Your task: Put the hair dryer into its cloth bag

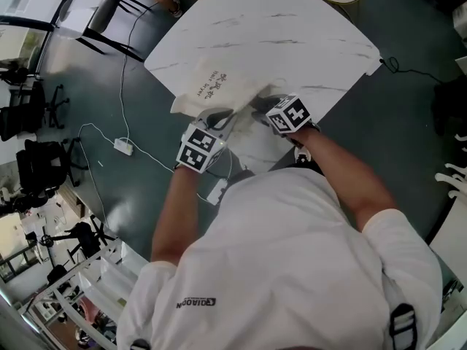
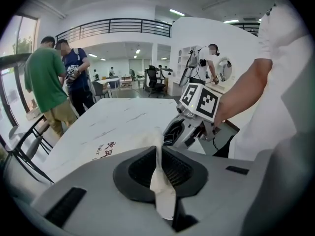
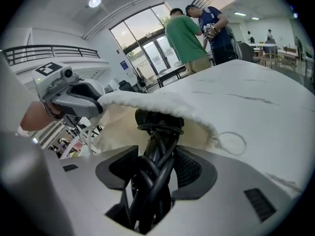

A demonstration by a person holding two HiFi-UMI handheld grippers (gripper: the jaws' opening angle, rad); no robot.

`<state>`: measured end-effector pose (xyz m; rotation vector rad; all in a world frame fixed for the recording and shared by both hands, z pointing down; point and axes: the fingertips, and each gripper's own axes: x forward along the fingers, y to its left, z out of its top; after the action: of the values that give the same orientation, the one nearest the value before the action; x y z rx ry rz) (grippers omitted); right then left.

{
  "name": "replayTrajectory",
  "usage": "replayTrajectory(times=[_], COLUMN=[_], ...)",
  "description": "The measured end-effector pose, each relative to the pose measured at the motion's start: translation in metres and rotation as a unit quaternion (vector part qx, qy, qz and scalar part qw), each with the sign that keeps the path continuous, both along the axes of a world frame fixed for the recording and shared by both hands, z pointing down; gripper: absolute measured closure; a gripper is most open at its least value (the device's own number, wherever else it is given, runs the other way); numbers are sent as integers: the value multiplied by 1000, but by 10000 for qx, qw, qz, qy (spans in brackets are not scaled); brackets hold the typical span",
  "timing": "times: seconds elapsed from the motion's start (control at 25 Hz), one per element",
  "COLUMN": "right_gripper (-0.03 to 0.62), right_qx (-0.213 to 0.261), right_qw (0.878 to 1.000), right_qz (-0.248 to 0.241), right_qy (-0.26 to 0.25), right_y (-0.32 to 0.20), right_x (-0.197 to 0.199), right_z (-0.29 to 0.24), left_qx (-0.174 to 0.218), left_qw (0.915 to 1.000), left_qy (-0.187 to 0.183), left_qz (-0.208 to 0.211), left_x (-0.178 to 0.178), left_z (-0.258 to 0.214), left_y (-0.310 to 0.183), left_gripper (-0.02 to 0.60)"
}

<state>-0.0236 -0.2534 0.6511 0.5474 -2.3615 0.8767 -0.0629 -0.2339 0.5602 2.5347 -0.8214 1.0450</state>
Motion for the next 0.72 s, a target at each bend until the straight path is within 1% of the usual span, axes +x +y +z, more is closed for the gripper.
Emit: replayTrajectory(times=[0.16,0.36,0.48,0.6,0.72], right_gripper=[353,353,353,352,347], right_qx=[323,777,986,1100,1208], right_qw=[9986,9934,9896,9865,9813], right_qz=[-365,-673,-812,-894,-1017], right_qy=[219,503,658,818,1097], right_y=[-5,-5,-5,-4,-3], right_x=[-12,-15,-13,-9,-6], right_z=[7,17,28,36,45], left_qx=[-60,-173,-243,-462,-609], left_qw=[9993,9966,9933,9879,9846], left_qy=[-102,-111,-157,-75,3], left_qz=[-355,-802,-1123,-1478,-1636], left_x=[-15,-37,-50,-55,-53], left_z=[5,12,18,22,26], left_y=[-4,-4,-6,-4,-2], left_gripper=[526,526,526,526,525])
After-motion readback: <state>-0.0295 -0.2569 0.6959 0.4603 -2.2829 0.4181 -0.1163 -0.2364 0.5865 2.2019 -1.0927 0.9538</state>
